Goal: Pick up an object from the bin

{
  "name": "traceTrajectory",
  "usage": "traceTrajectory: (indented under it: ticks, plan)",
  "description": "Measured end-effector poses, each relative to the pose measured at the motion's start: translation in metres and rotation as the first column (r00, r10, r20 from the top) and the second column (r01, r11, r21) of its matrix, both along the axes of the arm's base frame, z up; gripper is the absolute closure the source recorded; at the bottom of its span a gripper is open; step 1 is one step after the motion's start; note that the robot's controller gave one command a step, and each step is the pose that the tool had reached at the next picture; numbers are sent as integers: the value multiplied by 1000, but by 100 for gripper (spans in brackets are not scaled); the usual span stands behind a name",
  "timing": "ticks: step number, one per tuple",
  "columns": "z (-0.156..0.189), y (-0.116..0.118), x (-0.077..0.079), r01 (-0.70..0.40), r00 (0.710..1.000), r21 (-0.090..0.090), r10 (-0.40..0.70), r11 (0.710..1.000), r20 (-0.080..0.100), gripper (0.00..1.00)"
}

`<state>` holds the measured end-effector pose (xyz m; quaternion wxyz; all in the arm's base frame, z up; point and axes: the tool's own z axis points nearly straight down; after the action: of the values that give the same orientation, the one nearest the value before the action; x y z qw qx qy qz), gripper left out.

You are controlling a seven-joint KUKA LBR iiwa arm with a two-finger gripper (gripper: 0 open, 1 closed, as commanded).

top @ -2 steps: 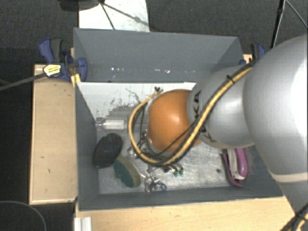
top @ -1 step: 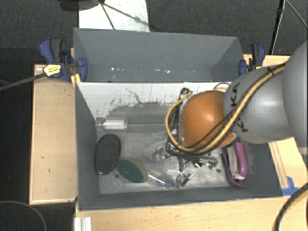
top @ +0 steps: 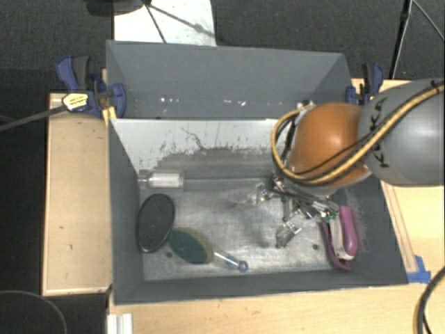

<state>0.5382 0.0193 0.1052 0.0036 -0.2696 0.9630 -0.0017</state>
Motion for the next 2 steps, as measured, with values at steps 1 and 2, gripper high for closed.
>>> traceTrajectory:
  ticks: [1, 2]
  plan:
    - [99, 29, 16, 84, 996, 5, -84, 996, 4, 0]
    - [-10, 58, -22, 70, 997, 2, -70, 998, -15, 0]
